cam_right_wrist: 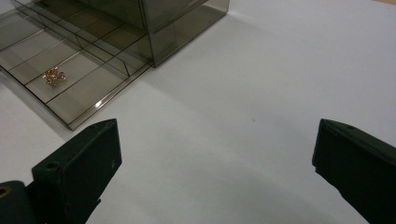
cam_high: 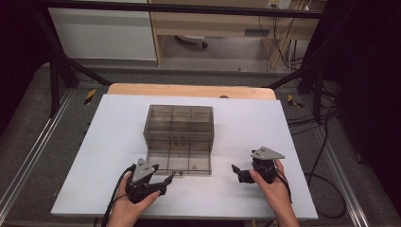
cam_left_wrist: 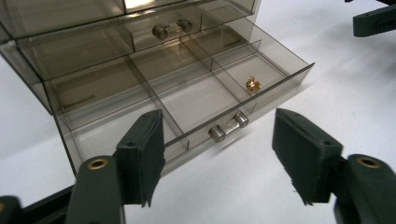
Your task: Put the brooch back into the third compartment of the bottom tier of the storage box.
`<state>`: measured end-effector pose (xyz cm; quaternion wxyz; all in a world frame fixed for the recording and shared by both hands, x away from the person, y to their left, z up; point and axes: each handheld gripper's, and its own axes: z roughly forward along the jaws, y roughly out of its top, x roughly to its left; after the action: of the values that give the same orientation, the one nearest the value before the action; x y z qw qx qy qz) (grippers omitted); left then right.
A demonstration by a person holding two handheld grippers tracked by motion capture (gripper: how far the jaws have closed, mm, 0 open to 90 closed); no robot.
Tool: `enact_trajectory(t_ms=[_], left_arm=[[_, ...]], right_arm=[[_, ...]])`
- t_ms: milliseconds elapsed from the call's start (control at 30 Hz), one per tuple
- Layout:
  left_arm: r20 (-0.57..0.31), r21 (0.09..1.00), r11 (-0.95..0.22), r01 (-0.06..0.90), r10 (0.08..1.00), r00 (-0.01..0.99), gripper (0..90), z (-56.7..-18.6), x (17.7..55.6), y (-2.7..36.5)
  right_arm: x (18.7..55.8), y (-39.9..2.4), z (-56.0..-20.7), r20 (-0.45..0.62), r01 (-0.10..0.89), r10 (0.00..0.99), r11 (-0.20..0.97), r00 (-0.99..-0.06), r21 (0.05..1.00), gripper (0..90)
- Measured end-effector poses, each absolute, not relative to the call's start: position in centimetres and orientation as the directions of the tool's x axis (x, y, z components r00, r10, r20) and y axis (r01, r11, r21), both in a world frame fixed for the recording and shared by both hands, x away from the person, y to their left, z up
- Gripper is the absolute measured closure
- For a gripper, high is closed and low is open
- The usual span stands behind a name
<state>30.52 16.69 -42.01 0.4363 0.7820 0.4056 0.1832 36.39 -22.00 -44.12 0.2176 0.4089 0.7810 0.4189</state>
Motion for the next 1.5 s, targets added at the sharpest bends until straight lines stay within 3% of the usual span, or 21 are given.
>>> enact_trajectory(t_ms=[600, 1033, 1500], left_arm=[[-0.095, 0.835, -0.279, 0.475, 0.776, 0.624, 78.2, -43.4, 29.9, 17.9], [-0.103, 0.801, -0.320, 0.505, 0.759, 0.643, 90.0, -44.0, 29.7, 17.3], [-0.123, 0.760, -0.318, 0.567, 0.786, 0.606, 90.0, -44.7, 31.2, 17.4]], right_arm=[[36.5, -21.7, -44.2, 0.001, 0.458, 0.813, 0.328, -0.583, 0.826, 1.8], [36.4, -21.6, -44.2, 0.001, 0.457, 0.811, 0.328, -0.585, 0.827, 1.8], [36.4, -21.6, -44.1, 0.002, 0.454, 0.811, 0.325, -0.585, 0.829, 1.8]])
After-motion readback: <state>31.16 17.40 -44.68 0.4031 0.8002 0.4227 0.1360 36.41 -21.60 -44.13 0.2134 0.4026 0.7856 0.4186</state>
